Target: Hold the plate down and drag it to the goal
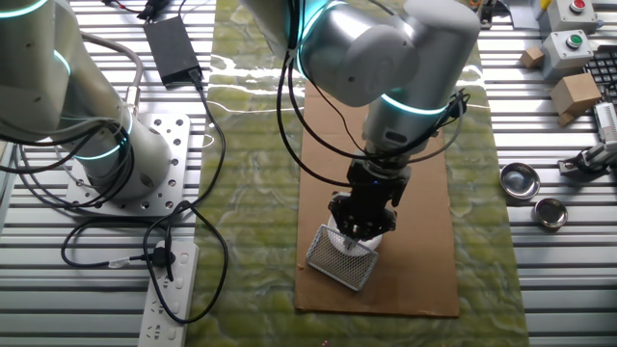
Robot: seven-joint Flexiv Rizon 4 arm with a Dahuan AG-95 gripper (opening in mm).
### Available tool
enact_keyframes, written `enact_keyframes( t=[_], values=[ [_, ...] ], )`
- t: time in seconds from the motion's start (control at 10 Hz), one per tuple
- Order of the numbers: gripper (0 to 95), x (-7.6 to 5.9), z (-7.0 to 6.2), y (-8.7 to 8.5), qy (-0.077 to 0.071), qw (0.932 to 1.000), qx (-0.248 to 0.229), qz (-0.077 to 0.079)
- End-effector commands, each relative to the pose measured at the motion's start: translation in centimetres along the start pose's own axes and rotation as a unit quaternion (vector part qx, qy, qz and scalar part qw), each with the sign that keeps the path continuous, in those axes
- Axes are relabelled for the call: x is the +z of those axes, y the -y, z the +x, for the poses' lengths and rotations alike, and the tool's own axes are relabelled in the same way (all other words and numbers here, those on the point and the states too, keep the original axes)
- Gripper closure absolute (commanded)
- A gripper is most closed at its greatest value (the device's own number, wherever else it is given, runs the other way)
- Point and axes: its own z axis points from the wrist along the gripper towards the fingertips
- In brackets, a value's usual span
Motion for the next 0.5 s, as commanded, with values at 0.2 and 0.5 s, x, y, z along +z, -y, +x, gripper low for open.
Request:
enact_keyframes(
  t=[0.2,0.5],
  values=[
    [95.0,0.2,-0.01,-0.07,-0.006,1.0,-0.004,0.001],
    [95.0,0.38,0.25,-0.15,-0.011,0.9999,-0.006,0.002]
  ],
)
